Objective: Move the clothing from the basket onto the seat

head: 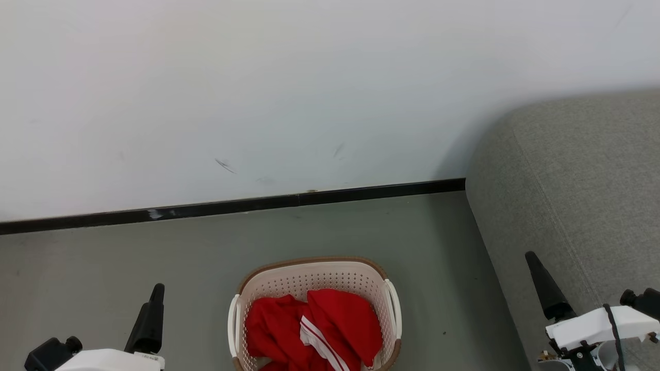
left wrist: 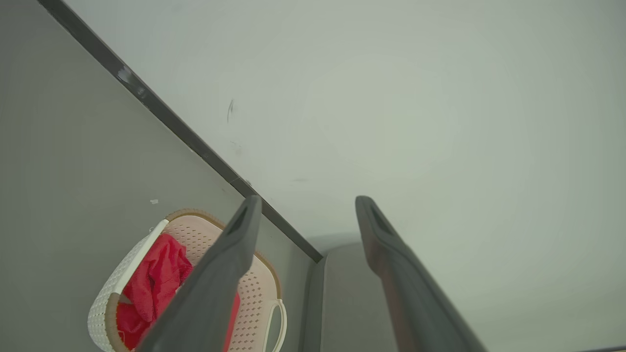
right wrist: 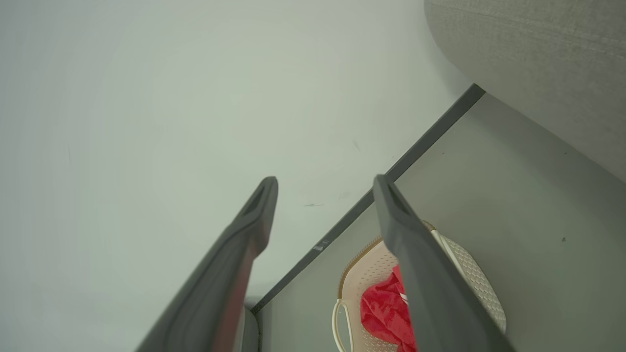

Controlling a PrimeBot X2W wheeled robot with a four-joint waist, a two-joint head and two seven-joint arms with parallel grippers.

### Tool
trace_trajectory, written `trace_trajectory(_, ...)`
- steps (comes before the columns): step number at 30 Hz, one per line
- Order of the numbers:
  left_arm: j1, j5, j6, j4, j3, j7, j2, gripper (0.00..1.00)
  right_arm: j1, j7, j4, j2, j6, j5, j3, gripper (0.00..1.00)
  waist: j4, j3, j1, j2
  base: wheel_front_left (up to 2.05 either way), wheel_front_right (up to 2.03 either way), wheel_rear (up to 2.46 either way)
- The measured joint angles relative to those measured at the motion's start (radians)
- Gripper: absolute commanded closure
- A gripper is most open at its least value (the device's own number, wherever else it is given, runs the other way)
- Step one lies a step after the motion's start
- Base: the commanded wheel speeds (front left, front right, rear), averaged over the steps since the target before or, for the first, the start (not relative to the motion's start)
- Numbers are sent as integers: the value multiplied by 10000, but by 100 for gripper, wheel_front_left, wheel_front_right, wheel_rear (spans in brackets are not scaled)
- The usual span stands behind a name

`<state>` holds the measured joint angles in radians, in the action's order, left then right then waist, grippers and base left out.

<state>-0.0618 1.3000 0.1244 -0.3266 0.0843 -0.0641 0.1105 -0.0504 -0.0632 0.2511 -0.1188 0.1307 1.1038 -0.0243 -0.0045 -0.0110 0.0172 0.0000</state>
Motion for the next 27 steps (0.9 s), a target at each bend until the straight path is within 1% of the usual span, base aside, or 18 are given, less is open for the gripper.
trace_trajectory(2,-91,-604,0,-36,-31,-92,71,0,-4,-167,-54,-123,0,-717,-230,0,-9,-8,-26,0,0,0,0)
trace_trajectory(4,-120,-711,0,-31,-63,-140,75,0,-4,-203,-59,-132,0,-909,-267,0,-10,-9,-34,0,0,0,0)
trace_trajectory(5,-139,-1049,0,-27,-107,-232,81,0,-8,-259,-69,-180,0,-1273,-349,0,-11,-11,-51,0,0,0,0)
trace_trajectory(6,-139,-1212,0,-27,-115,-261,86,0,-8,-311,-71,-207,0,-1453,-401,0,-12,-11,-61,0,0,0,0)
trace_trajectory(7,-139,-1212,0,-27,-115,-261,86,0,-8,-311,-71,-207,0,-1453,-401,0,-12,-11,-61,0,0,0,0)
trace_trajectory(15,-139,-2635,2,46,-58,-537,163,0,-22,-556,-65,-412,0,-2955,-679,0,-22,-17,-127,0,0,0,0)
trace_trajectory(20,-139,-3791,6,128,77,-706,316,0,-104,-721,-25,-454,0,-3751,-761,0,-32,13,-149,0,0,0,0)
trace_trajectory(27,-137,-5248,13,157,61,-953,495,0,-168,-970,157,-453,0,-4865,-821,0,-60,92,-160,0,0,0,0)
